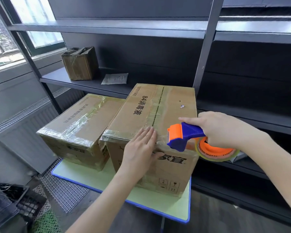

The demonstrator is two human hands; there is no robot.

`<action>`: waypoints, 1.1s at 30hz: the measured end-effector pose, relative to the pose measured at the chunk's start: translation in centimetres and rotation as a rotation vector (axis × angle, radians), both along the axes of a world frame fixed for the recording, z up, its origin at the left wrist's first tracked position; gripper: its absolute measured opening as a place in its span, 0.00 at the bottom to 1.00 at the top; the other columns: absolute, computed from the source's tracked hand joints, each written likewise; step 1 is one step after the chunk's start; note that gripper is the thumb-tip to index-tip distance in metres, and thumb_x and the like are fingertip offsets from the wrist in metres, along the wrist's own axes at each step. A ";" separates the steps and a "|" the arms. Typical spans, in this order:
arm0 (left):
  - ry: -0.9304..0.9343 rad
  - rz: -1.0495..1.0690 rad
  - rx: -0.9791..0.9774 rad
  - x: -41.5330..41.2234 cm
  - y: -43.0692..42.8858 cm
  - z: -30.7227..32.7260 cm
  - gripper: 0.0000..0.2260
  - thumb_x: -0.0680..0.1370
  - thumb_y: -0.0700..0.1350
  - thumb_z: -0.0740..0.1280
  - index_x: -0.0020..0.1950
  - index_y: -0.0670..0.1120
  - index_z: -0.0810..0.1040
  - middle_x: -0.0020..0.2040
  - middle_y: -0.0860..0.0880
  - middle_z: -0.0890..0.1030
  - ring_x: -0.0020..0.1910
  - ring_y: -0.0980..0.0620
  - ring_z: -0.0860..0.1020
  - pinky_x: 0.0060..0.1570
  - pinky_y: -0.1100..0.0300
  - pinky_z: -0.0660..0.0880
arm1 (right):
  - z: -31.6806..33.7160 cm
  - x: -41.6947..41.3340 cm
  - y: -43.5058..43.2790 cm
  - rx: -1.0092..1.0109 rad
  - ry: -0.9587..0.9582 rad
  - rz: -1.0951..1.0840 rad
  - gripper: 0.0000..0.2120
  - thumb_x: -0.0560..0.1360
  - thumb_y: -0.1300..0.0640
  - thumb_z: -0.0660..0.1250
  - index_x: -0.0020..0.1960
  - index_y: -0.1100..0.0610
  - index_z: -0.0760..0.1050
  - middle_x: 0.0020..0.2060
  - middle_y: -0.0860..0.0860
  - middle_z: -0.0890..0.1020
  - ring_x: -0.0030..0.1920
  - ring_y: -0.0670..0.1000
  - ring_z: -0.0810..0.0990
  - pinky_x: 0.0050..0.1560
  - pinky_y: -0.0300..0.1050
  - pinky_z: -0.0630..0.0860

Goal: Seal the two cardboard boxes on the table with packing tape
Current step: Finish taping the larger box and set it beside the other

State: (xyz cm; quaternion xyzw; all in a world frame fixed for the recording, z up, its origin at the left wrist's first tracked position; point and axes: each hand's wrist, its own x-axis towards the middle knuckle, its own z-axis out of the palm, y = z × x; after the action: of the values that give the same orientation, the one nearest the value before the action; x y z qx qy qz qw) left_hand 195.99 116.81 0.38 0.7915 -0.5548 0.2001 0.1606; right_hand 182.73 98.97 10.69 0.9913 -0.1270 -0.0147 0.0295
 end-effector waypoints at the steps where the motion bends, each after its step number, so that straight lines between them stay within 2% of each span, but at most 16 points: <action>1: 0.009 0.006 -0.040 0.1 0.1 -0.2 0.28 0.66 0.53 0.77 0.58 0.36 0.80 0.57 0.40 0.80 0.58 0.44 0.79 0.58 0.47 0.75 | -0.1 0.0 0.0 -0.011 -0.001 0.001 0.38 0.75 0.56 0.64 0.74 0.37 0.46 0.44 0.45 0.66 0.45 0.46 0.67 0.37 0.39 0.63; 6: 0.020 -0.018 -0.080 0.9 0.4 -0.8 0.26 0.69 0.57 0.68 0.58 0.39 0.80 0.57 0.44 0.81 0.58 0.47 0.79 0.60 0.50 0.73 | -0.3 0.1 -0.2 -0.041 -0.020 -0.014 0.37 0.75 0.57 0.63 0.74 0.36 0.46 0.45 0.46 0.67 0.45 0.47 0.68 0.38 0.39 0.62; 9: 0.055 -0.001 -0.084 2.2 1.1 -0.8 0.26 0.69 0.58 0.65 0.59 0.40 0.80 0.58 0.46 0.81 0.59 0.49 0.78 0.63 0.50 0.68 | -0.5 -0.9 -0.9 0.019 -0.019 -0.034 0.38 0.74 0.61 0.62 0.73 0.34 0.47 0.39 0.43 0.64 0.38 0.44 0.66 0.33 0.36 0.57; 13: 0.075 0.028 -0.058 4.8 2.4 -0.4 0.27 0.69 0.55 0.70 0.62 0.40 0.77 0.61 0.46 0.78 0.63 0.50 0.74 0.66 0.47 0.64 | -0.2 -3.4 -3.2 -0.019 -0.031 -0.132 0.41 0.72 0.63 0.61 0.72 0.31 0.46 0.38 0.41 0.64 0.36 0.43 0.65 0.31 0.37 0.57; 16: 0.046 0.019 -0.001 4.2 1.7 -0.2 0.27 0.68 0.52 0.75 0.63 0.40 0.77 0.61 0.45 0.78 0.63 0.47 0.75 0.66 0.48 0.63 | -0.6 -4.8 -3.6 -0.087 -0.039 -0.115 0.41 0.72 0.61 0.61 0.72 0.32 0.43 0.38 0.41 0.63 0.40 0.45 0.67 0.35 0.39 0.60; 20: -0.023 0.051 0.068 2.1 0.8 0.2 0.31 0.68 0.54 0.75 0.65 0.37 0.75 0.63 0.41 0.76 0.64 0.45 0.74 0.66 0.47 0.66 | -1.2 -5.7 -3.9 -0.095 -0.056 -0.111 0.41 0.72 0.61 0.60 0.72 0.33 0.43 0.38 0.42 0.63 0.42 0.48 0.68 0.38 0.40 0.61; 25: -0.100 -0.164 0.060 -2.8 -2.6 0.6 0.31 0.67 0.55 0.74 0.63 0.36 0.76 0.62 0.41 0.77 0.63 0.46 0.75 0.64 0.49 0.69 | -1.5 -5.7 -3.9 -0.106 -0.012 -0.117 0.40 0.73 0.60 0.62 0.73 0.35 0.44 0.38 0.43 0.63 0.43 0.47 0.67 0.40 0.39 0.62; 27: -0.095 -0.202 0.036 -4.5 -4.1 0.4 0.30 0.67 0.55 0.74 0.61 0.37 0.78 0.60 0.42 0.79 0.61 0.47 0.77 0.62 0.51 0.72 | -1.5 -5.8 -3.9 -0.080 -0.008 -0.125 0.39 0.73 0.60 0.62 0.74 0.36 0.45 0.38 0.42 0.61 0.43 0.46 0.66 0.37 0.37 0.61; 29: -0.049 -0.207 -0.025 -5.0 -4.8 0.2 0.27 0.65 0.52 0.77 0.58 0.37 0.80 0.57 0.42 0.81 0.58 0.48 0.79 0.58 0.53 0.75 | -1.6 -6.0 -4.0 -0.065 -0.011 -0.145 0.39 0.74 0.59 0.63 0.74 0.36 0.45 0.38 0.42 0.61 0.43 0.46 0.65 0.36 0.37 0.61; 33: -0.050 -0.223 -0.127 -4.2 -4.6 -0.5 0.23 0.61 0.37 0.80 0.55 0.37 0.81 0.55 0.43 0.82 0.55 0.47 0.80 0.56 0.53 0.76 | -1.9 -6.3 -4.2 0.014 -0.014 -0.182 0.39 0.73 0.59 0.65 0.73 0.36 0.47 0.40 0.42 0.63 0.46 0.49 0.68 0.44 0.42 0.68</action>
State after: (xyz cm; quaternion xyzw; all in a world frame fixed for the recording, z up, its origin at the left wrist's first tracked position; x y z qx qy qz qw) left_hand 191.75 112.22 -0.15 0.7078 -0.6295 0.2351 0.2178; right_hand 176.42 94.75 8.80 0.9759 -0.2168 -0.0113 0.0202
